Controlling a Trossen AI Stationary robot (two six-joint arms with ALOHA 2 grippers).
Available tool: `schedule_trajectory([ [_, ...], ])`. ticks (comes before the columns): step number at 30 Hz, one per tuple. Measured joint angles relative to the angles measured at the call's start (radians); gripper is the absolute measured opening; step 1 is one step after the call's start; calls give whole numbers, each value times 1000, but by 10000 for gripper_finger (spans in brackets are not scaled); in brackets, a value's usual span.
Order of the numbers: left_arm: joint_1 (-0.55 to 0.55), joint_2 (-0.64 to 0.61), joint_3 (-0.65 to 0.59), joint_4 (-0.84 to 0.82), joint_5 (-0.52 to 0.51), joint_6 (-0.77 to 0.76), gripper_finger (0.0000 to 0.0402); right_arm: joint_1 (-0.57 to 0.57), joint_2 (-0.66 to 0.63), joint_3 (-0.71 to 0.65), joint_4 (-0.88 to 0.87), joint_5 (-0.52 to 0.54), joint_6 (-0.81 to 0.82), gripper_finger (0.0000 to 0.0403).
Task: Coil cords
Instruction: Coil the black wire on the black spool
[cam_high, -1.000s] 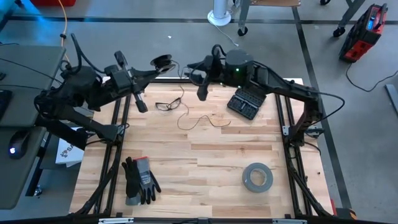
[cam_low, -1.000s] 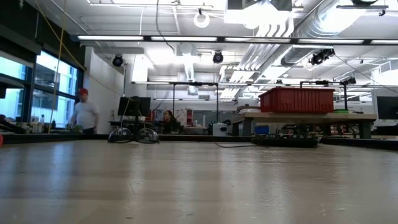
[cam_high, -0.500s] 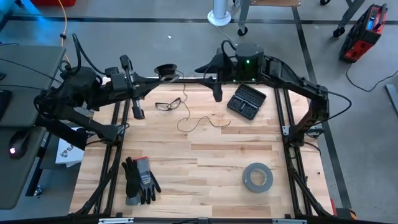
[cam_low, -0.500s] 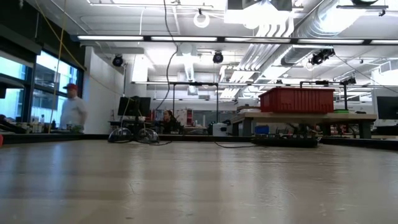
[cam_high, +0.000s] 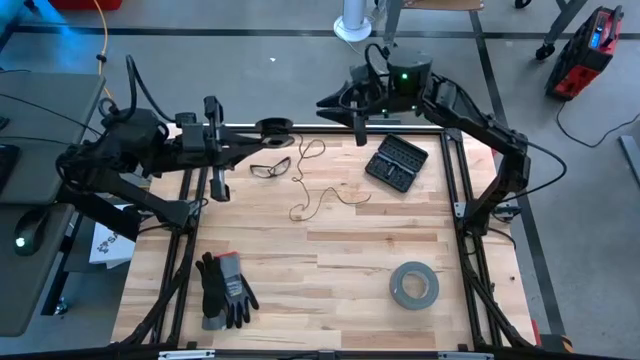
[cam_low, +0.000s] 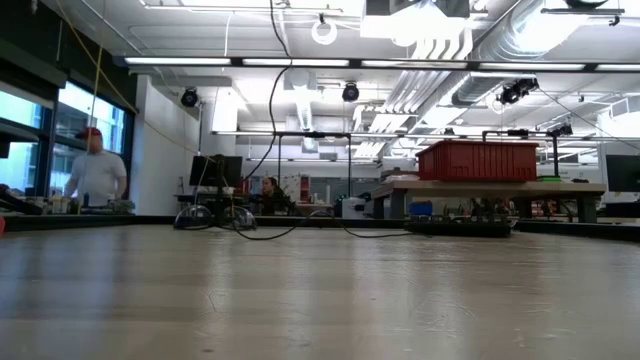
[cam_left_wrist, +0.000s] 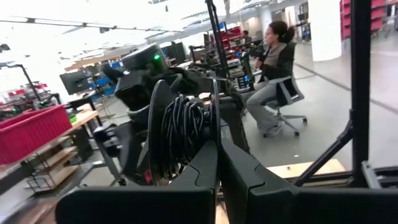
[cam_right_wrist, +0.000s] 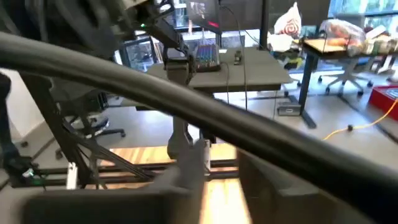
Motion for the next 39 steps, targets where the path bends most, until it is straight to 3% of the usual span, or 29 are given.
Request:
schedule_trajectory([
  [3,17,10,0,1,0,32,1,24,7,0,-2,32,-22,17],
  [7,41,33,0,-1,26,39,1,43,22,0,-31,59,-25,4],
  [13,67,59,0,-3,76,54,1,43,36,0,-99,57,-58,1],
  [21,103,59,0,-8,-19,165,1,83,16,0,-157,-20,-49,0],
  [28,144,58,0,0,-8,206,1,183,12,0,-219,-45,-56,0],
  [34,177,63,0,43,7,199,1,280,19,1,-167,86,-89,0],
  [39,202,64,0,179,18,198,1,342,78,1,-177,183,-90,0],
])
